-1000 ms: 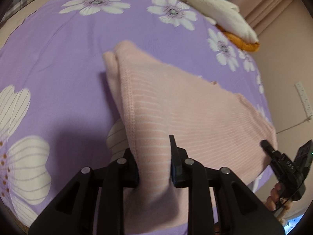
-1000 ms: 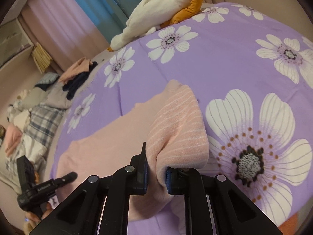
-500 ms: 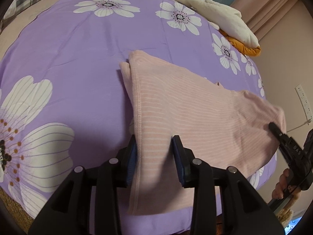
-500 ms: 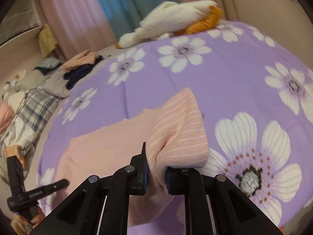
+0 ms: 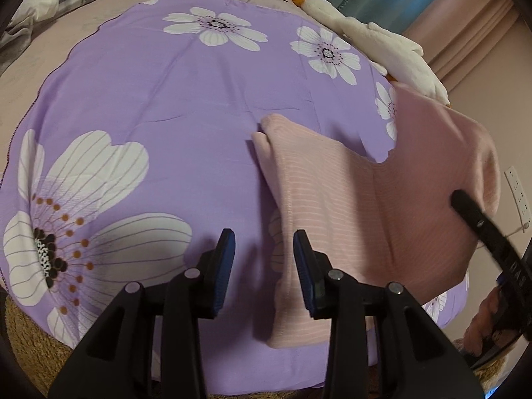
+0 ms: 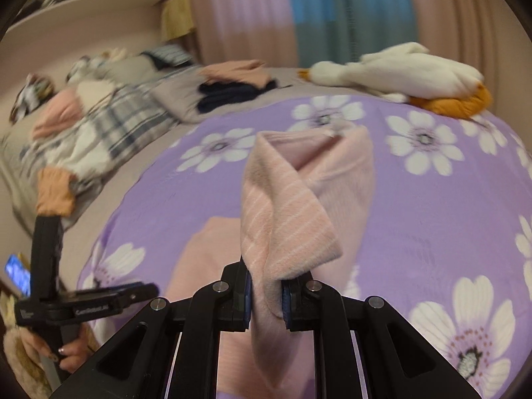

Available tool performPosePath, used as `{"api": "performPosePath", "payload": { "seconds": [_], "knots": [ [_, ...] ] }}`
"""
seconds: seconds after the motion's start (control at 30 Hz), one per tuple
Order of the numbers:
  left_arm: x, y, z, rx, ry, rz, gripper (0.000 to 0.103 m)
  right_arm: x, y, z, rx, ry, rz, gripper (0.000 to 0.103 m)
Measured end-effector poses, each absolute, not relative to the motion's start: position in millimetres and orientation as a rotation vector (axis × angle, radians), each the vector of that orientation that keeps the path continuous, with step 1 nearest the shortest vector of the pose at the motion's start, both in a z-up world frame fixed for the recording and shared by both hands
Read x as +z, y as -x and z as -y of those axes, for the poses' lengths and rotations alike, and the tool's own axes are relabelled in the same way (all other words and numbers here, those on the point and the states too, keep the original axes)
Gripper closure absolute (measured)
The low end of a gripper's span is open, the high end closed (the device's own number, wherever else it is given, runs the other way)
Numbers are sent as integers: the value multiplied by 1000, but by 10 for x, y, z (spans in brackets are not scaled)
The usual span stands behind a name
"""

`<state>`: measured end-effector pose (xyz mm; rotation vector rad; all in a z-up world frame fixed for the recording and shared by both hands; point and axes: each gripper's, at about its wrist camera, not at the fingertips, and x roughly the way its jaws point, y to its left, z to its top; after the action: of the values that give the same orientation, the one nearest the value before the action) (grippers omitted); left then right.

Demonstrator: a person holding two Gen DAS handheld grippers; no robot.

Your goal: Fold small clothes

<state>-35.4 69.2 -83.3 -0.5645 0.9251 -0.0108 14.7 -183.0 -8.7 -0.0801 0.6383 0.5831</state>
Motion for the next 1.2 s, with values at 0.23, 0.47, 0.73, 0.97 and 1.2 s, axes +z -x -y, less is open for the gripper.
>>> {"api": "performPosePath", "payload": {
  "seconds": [0.23, 0.47, 0.73, 0.97, 1.2],
  "knots": [
    [-823, 367, -724, -11, 568, -924, 67, -497, -58, 1407, 700, 150, -766, 87],
    [-745, 309, -678, -48, 566, -912, 66, -790, -57, 1394, 710, 160, -877, 87],
    [-518, 76, -588, -182, 575, -894, 52, -526, 109, 1634, 865, 48, -820, 50],
    [-530, -157, -388, -278, 536, -958, 53, -470, 77, 1876, 756, 9, -802, 50],
    [-819, -351, -130, -307, 462, -1084, 72, -554, -115, 2159, 636, -65, -836, 50]
  ]
}}
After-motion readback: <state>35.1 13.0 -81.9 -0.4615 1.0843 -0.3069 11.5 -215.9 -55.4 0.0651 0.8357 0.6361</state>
